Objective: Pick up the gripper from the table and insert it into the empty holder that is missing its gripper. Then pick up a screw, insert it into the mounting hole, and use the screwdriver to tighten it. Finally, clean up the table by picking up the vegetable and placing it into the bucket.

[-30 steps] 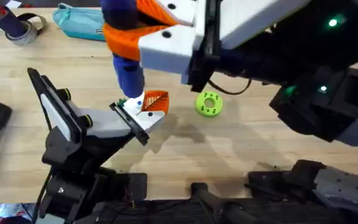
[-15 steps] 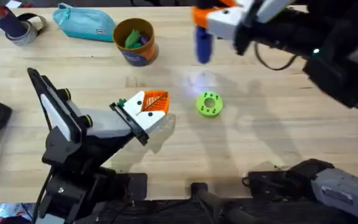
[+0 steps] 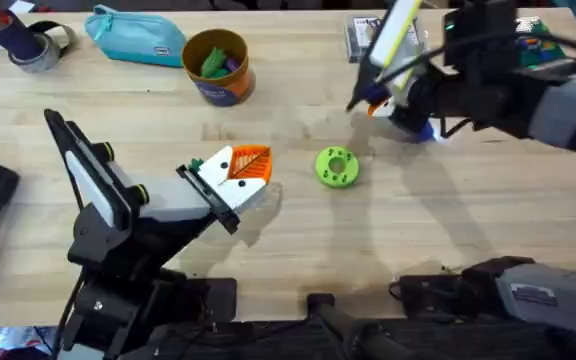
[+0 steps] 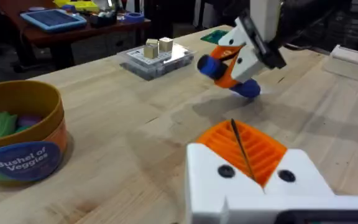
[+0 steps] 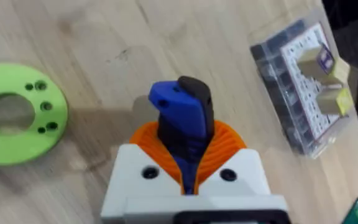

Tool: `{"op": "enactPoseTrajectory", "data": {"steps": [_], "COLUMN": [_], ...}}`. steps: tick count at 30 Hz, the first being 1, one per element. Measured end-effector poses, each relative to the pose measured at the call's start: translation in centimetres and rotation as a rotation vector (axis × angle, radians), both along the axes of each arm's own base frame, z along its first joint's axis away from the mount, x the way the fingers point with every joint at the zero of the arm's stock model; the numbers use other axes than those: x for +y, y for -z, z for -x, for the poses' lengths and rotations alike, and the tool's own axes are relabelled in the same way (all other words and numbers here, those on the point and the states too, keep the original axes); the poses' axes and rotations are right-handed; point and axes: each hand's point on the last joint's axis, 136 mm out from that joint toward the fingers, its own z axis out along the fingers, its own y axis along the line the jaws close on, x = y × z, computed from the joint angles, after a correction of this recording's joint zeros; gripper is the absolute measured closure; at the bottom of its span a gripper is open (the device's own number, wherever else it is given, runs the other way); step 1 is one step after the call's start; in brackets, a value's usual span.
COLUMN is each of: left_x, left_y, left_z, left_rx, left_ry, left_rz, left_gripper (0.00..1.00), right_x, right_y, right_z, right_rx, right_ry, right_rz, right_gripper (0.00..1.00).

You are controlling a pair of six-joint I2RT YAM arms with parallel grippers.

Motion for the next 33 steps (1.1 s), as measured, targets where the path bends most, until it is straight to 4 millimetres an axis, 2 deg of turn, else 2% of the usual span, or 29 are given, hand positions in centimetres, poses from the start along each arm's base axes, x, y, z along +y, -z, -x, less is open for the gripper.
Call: {"op": "enactPoseTrajectory", "data": {"steps": [3,5,6,7,11,12,17,20,23,28,33], "left_x": [0.0,0.0,0.0,0.0,0.0,0.0,0.0,0.0,0.0,0.0,0.0], "left_y": [0.0,0.0,0.0,0.0,0.0,0.0,0.0,0.0,0.0,0.0,0.0], "left_z": [0.0,0.0,0.0,0.0,0.0,0.0,0.0,0.0,0.0,0.0,0.0], "left_rx": [0.000,-0.001,-0.001,0.000,-0.001,-0.001,-0.001,0.000,-0.001,-0.001,-0.001], "left_ry": [0.000,0.000,0.000,0.000,0.000,0.000,0.000,0.000,0.000,0.000,0.000], "left_rz": [0.000,0.000,0.000,0.000,0.000,0.000,0.000,0.000,0.000,0.000,0.000], "left_gripper": [0.988,0.988,0.988,0.988,0.988,0.988,0.988,0.988,0.988,0.988,0.988], "right_x": [0.7,1.3,1.7,2.2,4.0,4.3,4.4,4.0,3.8,3.2,2.4], "right_y": [1.4,2.4,2.8,3.3,4.4,4.4,4.2,3.1,0.4,-5.2,-7.9], "right_z": [0.2,0.5,0.7,1.0,1.8,1.9,2.0,2.6,2.9,4.4,6.4], "right_rx": [0.011,0.024,0.033,0.045,0.070,0.070,0.100,0.118,0.099,0.052,0.074], "right_ry": [-0.083,-0.130,-0.147,-0.171,-0.224,-0.223,-0.122,-0.038,0.040,0.198,0.358], "right_rz": [0.082,0.119,0.130,0.144,0.154,0.148,0.087,0.035,-0.035,-0.211,-0.373], "right_gripper": [0.942,0.893,0.816,0.644,0.085,0.028,0.007,0.007,0.007,0.007,0.007]}}
